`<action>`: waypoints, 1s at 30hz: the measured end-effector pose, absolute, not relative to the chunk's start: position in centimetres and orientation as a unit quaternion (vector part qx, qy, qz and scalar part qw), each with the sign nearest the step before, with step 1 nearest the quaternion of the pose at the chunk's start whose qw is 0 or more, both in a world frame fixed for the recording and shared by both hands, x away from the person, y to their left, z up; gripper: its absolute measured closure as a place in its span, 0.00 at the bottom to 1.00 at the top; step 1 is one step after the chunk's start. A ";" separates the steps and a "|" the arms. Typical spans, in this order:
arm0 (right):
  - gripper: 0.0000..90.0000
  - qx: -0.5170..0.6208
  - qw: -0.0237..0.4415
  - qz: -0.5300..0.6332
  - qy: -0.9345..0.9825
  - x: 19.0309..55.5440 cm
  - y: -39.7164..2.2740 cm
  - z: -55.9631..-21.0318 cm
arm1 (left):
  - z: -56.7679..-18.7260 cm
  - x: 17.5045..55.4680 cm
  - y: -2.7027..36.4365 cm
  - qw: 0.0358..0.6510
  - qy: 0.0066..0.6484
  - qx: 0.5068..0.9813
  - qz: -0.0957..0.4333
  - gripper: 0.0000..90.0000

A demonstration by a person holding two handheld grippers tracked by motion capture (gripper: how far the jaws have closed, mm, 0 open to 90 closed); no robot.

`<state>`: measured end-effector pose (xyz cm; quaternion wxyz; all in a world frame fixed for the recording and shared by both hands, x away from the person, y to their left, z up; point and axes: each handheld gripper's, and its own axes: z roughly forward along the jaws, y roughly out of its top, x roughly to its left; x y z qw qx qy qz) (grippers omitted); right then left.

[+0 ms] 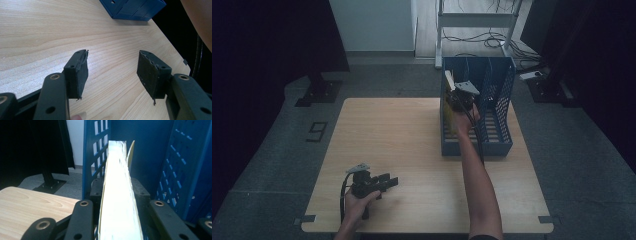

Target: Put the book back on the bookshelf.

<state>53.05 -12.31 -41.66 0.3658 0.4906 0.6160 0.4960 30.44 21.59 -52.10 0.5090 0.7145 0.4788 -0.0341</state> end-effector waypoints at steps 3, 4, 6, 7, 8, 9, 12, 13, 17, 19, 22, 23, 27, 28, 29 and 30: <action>0.71 0.488 0.365 0.495 0.619 53.0 -12.4 -41.7 | -52.1 30.4 21.6 0.508 0.479 0.715 -0.034 0.46; 0.69 0.487 0.366 0.495 0.620 52.9 -12.4 -41.8 | -52.1 30.4 21.5 0.508 0.478 0.715 -0.034 0.46; 0.66 0.488 0.366 0.494 0.620 52.8 -12.5 -41.9 | -52.1 30.4 21.5 0.508 0.479 0.715 -0.035 0.46; 0.65 0.489 0.363 0.493 0.620 52.8 -12.6 -42.0 | -52.2 30.4 21.4 0.508 0.479 0.715 -0.035 0.46; 0.65 0.489 0.363 0.493 0.622 52.8 -12.7 -42.0 | -52.2 30.4 21.4 0.507 0.479 0.716 -0.036 0.46; 0.65 0.489 0.364 0.492 0.621 52.7 -12.8 -42.1 | -52.2 30.4 21.4 0.506 0.478 0.717 -0.035 0.46; 0.63 0.491 0.362 0.493 0.620 52.5 -13.0 -42.3 | -52.2 30.5 21.3 0.505 0.478 0.718 -0.036 0.46; 0.62 0.492 0.362 0.493 0.620 52.5 -13.1 -42.3 | -52.2 30.4 21.3 0.505 0.478 0.718 -0.036 0.46; 0.59 0.493 0.359 0.489 0.624 52.3 -13.3 -42.4 | -52.2 30.4 21.3 0.505 0.477 0.719 -0.036 0.46; 0.57 0.493 0.359 0.489 0.624 52.3 -13.3 -42.3 | -52.2 30.4 21.2 0.504 0.476 0.720 -0.037 0.46; 0.53 0.492 0.363 0.486 0.625 52.1 -13.3 -42.2 | -52.2 30.4 21.2 0.503 0.477 0.720 -0.037 0.46; 0.51 0.493 0.364 0.484 0.624 52.0 -13.3 -42.1 | -52.2 30.4 21.2 0.503 0.476 0.720 -0.037 0.46; 0.46 0.493 0.369 0.482 0.623 51.6 -13.3 -41.7 | -52.2 30.4 21.2 0.503 0.476 0.721 -0.037 0.46; 0.45 0.492 0.372 0.482 0.621 51.5 -13.3 -41.6 | -52.2 30.4 21.2 0.502 0.476 0.721 -0.037 0.46; 0.45 0.491 0.376 0.484 0.619 51.3 -13.3 -41.6 | -52.2 30.4 21.1 0.502 0.476 0.721 -0.037 0.46; 0.44 0.491 0.378 0.484 0.617 51.2 -13.3 -41.5 | -52.2 30.4 21.1 0.502 0.476 0.721 -0.037 0.46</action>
